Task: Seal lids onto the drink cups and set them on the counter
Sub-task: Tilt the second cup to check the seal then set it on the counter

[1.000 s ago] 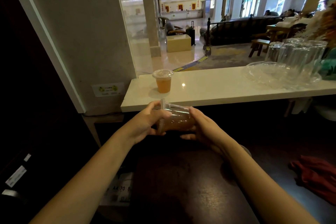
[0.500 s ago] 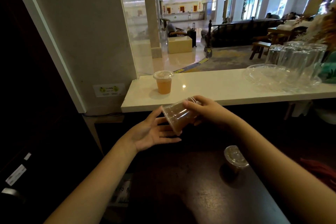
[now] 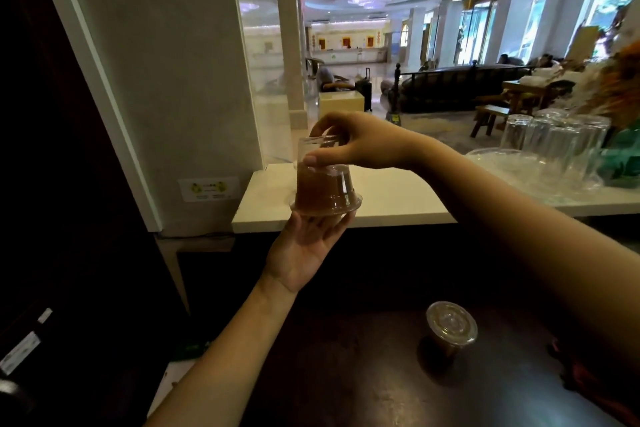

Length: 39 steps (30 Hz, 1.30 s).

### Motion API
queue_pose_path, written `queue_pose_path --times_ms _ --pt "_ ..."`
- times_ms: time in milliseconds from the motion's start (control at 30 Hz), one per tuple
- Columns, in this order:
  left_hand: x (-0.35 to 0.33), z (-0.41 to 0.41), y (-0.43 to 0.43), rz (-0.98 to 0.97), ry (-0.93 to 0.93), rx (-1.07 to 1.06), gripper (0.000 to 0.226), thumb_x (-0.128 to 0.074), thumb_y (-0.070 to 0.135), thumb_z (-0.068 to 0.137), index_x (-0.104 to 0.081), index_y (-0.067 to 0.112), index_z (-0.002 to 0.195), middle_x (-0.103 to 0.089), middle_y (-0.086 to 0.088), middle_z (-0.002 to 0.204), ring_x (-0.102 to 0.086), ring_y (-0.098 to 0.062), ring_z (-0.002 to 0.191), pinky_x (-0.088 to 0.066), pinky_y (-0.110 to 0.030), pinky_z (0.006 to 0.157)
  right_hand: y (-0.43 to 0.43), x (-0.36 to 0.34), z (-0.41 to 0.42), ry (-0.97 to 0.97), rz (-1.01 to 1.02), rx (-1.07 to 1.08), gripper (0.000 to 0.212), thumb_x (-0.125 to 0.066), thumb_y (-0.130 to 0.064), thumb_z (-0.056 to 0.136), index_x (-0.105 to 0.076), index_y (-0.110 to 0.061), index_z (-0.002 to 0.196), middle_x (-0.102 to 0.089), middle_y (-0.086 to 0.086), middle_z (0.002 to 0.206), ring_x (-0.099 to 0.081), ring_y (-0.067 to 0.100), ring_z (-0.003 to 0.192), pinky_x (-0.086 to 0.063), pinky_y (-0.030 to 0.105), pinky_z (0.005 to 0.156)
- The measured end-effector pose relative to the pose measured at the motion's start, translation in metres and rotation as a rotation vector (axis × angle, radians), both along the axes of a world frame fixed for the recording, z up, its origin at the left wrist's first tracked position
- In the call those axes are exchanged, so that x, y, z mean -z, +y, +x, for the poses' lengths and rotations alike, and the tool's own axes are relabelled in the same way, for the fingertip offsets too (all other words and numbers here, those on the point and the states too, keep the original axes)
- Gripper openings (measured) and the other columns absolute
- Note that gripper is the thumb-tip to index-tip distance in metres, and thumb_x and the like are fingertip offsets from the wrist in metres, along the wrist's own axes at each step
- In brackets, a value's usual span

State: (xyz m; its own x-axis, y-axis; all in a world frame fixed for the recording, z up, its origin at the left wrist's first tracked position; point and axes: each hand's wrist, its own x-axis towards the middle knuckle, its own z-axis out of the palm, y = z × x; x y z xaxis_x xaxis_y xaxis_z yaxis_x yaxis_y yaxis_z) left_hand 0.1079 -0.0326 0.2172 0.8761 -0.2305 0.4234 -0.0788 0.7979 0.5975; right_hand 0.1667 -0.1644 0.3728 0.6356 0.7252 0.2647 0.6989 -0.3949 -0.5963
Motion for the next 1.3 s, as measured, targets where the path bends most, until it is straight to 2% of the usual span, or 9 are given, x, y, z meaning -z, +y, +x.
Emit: queue_pose_path --times_ms 333,600,700,800,933,1000,1100,1200,1300 --pt "-0.003 0.003 -0.007 -0.049 -0.003 -0.008 0.070 -0.082 0.030 0.065 -0.056 0.012 0.127 -0.056 -0.015 0.133 -0.050 -0.035 0.124 -0.047 -0.042 0.097 -0.003 -0.007 0.000 -0.053 -0.033 -0.033 0.053 -0.067 -0.038 0.083 -0.051 -0.011 0.125 -0.060 0.009 0.118 -0.059 0.021 0.105 -0.050 0.030 0.090" --pt "-0.003 0.003 -0.020 -0.090 0.070 -0.024 0.101 -0.085 0.033 0.059 -0.033 0.010 0.142 -0.037 -0.021 0.146 -0.042 -0.039 0.130 -0.047 -0.044 0.098 -0.017 0.004 0.007 -0.011 0.007 -0.018 0.050 -0.063 -0.038 0.086 -0.047 -0.016 0.128 -0.053 0.001 0.116 -0.054 0.009 0.096 -0.044 0.015 0.074" --pt "-0.004 0.004 -0.018 -0.038 0.112 -0.061 0.091 -0.088 0.032 0.054 -0.048 0.010 0.132 -0.048 -0.021 0.137 -0.045 -0.040 0.127 -0.048 -0.045 0.097 -0.032 0.013 0.014 0.028 -0.005 -0.022 0.054 -0.064 -0.035 0.086 -0.045 -0.018 0.134 -0.051 -0.001 0.122 -0.053 0.011 0.103 -0.045 0.014 0.071" --pt "-0.019 0.010 -0.008 0.086 0.187 -0.145 0.091 -0.092 0.032 0.043 -0.053 0.010 0.122 -0.053 -0.019 0.127 -0.047 -0.037 0.122 -0.052 -0.046 0.090 -0.049 0.022 0.025 0.114 0.001 -0.024 0.057 -0.070 -0.025 0.082 -0.046 -0.015 0.132 -0.055 0.005 0.121 -0.060 0.017 0.096 -0.057 0.027 0.073" --pt "-0.061 0.019 0.006 0.448 0.247 -0.241 0.082 -0.092 0.034 0.033 -0.061 0.009 0.104 -0.071 -0.012 0.096 -0.067 -0.024 0.089 -0.057 -0.042 0.079 -0.067 0.029 0.037 0.206 0.049 -0.026 0.049 -0.074 -0.020 0.078 -0.049 -0.021 0.120 -0.056 -0.002 0.112 -0.062 0.014 0.092 -0.058 0.023 0.073" --pt "-0.093 0.023 0.009 0.671 0.239 -0.306 0.070 -0.086 0.034 0.046 -0.061 0.010 0.106 -0.072 -0.005 0.087 -0.069 -0.017 0.079 -0.058 -0.037 0.075 -0.072 0.031 0.041 0.195 0.087 -0.008 0.050 -0.075 -0.022 0.076 -0.048 -0.023 0.118 -0.054 -0.004 0.112 -0.062 0.017 0.097 -0.057 0.021 0.074" --pt "-0.152 0.035 -0.003 1.199 0.109 -0.520 0.064 -0.077 0.052 0.055 -0.065 0.013 0.104 -0.070 -0.003 0.090 -0.065 -0.019 0.085 -0.053 -0.032 0.077 -0.070 0.036 0.043 0.140 0.178 0.034 0.058 -0.079 -0.022 0.072 -0.047 -0.021 0.121 -0.056 -0.006 0.109 -0.063 0.015 0.092 -0.055 0.017 0.067" --pt "-0.200 0.052 -0.034 1.834 -0.115 -0.663 0.065 -0.066 0.065 0.063 -0.068 0.008 0.095 -0.067 -0.007 0.091 -0.061 -0.021 0.083 -0.050 -0.033 0.074 -0.062 0.046 0.048 0.059 0.287 0.123 0.071 -0.080 -0.023 0.072 -0.044 -0.014 0.132 -0.055 0.003 0.122 -0.058 0.018 0.106 -0.054 0.027 0.082" --pt "-0.217 0.066 -0.061 2.161 -0.195 -0.674 0.059 -0.061 0.063 0.073 -0.062 0.005 0.086 -0.059 -0.010 0.084 -0.055 -0.021 0.077 -0.044 -0.030 0.066 -0.060 0.058 0.053 0.132 0.454 0.139 0.068 -0.081 -0.017 0.071 -0.046 -0.012 0.129 -0.058 0.010 0.122 -0.058 0.024 0.109 -0.052 0.037 0.092"
